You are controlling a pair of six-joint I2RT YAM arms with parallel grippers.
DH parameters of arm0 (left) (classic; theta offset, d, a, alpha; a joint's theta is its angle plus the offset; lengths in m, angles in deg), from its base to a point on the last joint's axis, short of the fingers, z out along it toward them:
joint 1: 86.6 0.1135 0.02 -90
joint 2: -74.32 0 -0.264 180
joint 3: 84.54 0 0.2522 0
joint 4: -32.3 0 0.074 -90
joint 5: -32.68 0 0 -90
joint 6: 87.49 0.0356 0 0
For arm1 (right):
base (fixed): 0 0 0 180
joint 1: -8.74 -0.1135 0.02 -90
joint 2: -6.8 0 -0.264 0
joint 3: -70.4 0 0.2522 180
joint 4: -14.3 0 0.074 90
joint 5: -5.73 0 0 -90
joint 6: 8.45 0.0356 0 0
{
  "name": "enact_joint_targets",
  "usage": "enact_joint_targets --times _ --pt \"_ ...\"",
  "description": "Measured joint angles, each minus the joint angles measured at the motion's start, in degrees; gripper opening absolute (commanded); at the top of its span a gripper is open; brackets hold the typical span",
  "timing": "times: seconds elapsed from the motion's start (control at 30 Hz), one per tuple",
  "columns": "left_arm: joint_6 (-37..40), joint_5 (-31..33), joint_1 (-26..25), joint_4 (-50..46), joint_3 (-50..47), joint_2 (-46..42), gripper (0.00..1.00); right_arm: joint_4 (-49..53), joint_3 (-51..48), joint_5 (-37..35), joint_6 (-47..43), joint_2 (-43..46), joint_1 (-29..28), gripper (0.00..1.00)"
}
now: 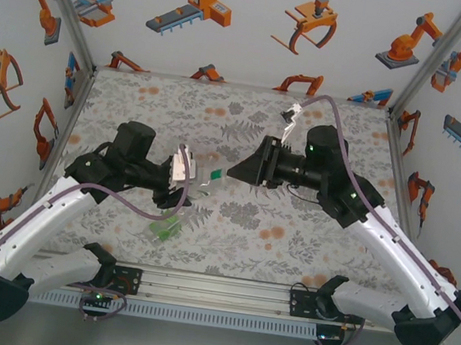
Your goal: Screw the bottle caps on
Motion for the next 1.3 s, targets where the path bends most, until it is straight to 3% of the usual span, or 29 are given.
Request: enact_joint_targets --times 0.23,0.33,0.37,0.47,0.53,0.67,1.07,1.3 --pt "-0.3 3.7 -0.1 0.6 -0.9 0.6 0.00 6.3 0.3 -5.6 23.4 -2.1 0.0 0.00" --pt "-0.3 4.7 0.0 0.5 -0.9 0.7 0.00 6.0 -0.1 -5.7 28.9 -2.9 0.0 0.00" --pt "-0.3 4.9 0.0 0.5 -0.9 0.7 0.00 6.1 0.0 -5.7 29.6 -3.1 0.0 0.04" --pt "-0.3 4.8 0.0 1.0 -0.9 0.6 0.00 7.6 1.7 -6.0 28.6 -3.7 0.0 0.33" --pt "-0.2 4.5 0.0 2.3 -0.9 0.3 0.00 9.0 3.8 -6.1 25.8 -4.1 0.1 0.48" --pt "-0.1 1.9 -0.2 5.9 -0.9 -0.1 0.00 9.7 6.5 -5.7 18.0 -4.1 0.1 0.61" --pt "-0.1 -1.5 -0.5 7.8 -0.9 -2.7 0.00 14.0 19.3 -1.0 -13.1 -4.9 1.7 0.66" --pt "-0.1 -2.0 -0.5 7.8 -0.9 -3.6 0.00 17.8 25.0 7.9 -36.4 -6.7 1.7 0.65"
